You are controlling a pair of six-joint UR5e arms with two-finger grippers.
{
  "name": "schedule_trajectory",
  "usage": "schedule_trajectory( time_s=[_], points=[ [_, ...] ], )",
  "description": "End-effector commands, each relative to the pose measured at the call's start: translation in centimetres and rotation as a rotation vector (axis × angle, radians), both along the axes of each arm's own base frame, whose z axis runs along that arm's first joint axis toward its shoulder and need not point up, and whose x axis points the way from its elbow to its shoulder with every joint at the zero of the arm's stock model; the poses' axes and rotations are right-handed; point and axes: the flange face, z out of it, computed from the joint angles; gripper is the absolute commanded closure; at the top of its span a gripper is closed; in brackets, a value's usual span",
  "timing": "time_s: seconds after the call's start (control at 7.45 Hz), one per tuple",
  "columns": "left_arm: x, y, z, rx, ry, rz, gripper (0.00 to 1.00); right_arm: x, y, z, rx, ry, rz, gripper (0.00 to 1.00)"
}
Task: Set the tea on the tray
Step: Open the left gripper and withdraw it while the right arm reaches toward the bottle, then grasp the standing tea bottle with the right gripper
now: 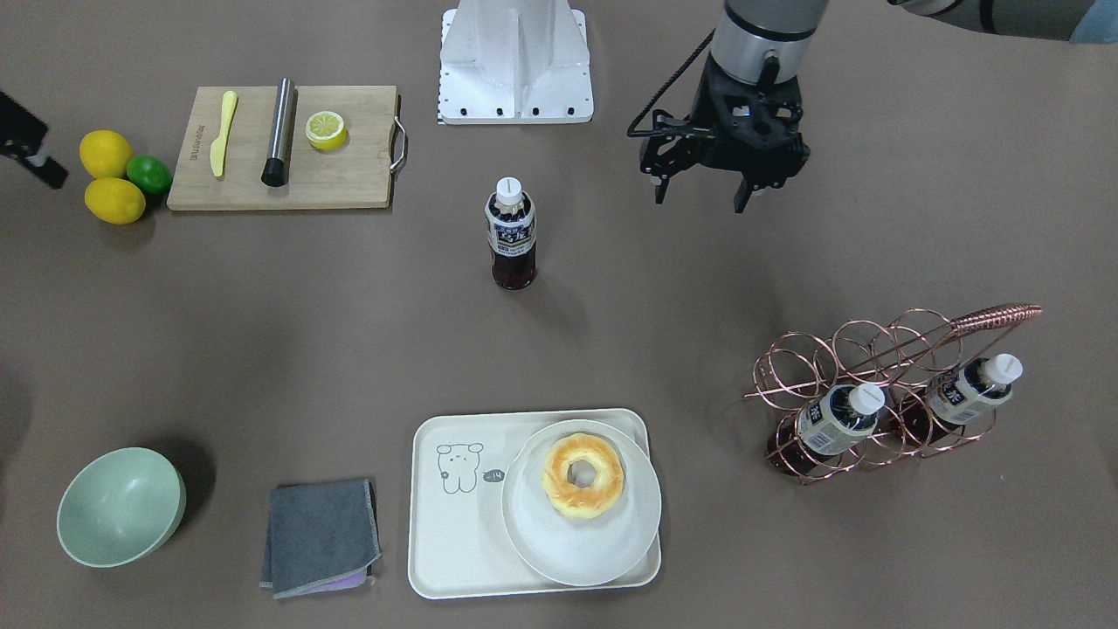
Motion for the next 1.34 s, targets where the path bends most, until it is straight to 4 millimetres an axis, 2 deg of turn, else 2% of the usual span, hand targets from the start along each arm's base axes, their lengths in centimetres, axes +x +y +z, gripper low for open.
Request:
schedule_trajectory(
  time_s=[0.0, 0.13, 0.27, 0.4, 0.54, 0.67, 0.81, 0.94, 1.21],
  points=[
    [-10.0, -5.0, 6.7, 0.020, -0.007, 0.089, 0.07, -18.6, 4.4, -11.4, -0.030, -0.010, 0.023, 0.01],
    [-11.3, -6.1, 7.9, 0.022, -0.021, 0.085, 0.07, -24.5, 6.3, -14.8, -0.020, 0.016, 0.013, 0.01],
    [-11.3, -6.3, 8.2, 0.021, -0.027, 0.088, 0.07, -30.1, 6.0, -19.9, -0.053, 0.045, 0.014, 0.01],
    [-11.4, -6.3, 8.3, 0.016, -0.027, 0.086, 0.07, -34.5, 5.8, -23.1, -0.071, 0.076, 0.077, 0.01],
    [-11.4, -6.2, 8.5, 0.013, -0.028, 0.087, 0.06, -36.7, 7.3, -23.5, -0.017, 0.102, 0.099, 0.01],
    [-11.4, -6.1, 8.6, 0.010, -0.026, 0.086, 0.06, -38.9, 7.9, -23.9, -0.006, 0.118, 0.092, 0.01],
    [-11.2, -5.9, 8.4, 0.002, -0.013, 0.094, 0.06, -39.5, 7.9, -24.2, -0.007, 0.124, 0.089, 0.02],
    [-11.2, -5.8, 8.9, -0.007, -0.013, 0.099, 0.06, -40.2, 7.7, -23.7, -0.005, 0.141, 0.080, 0.06],
    [-11.3, -5.7, 8.9, -0.007, -0.012, 0.098, 0.06, -40.9, 7.7, -23.3, 0.017, 0.155, 0.053, 0.22]
  ],
)
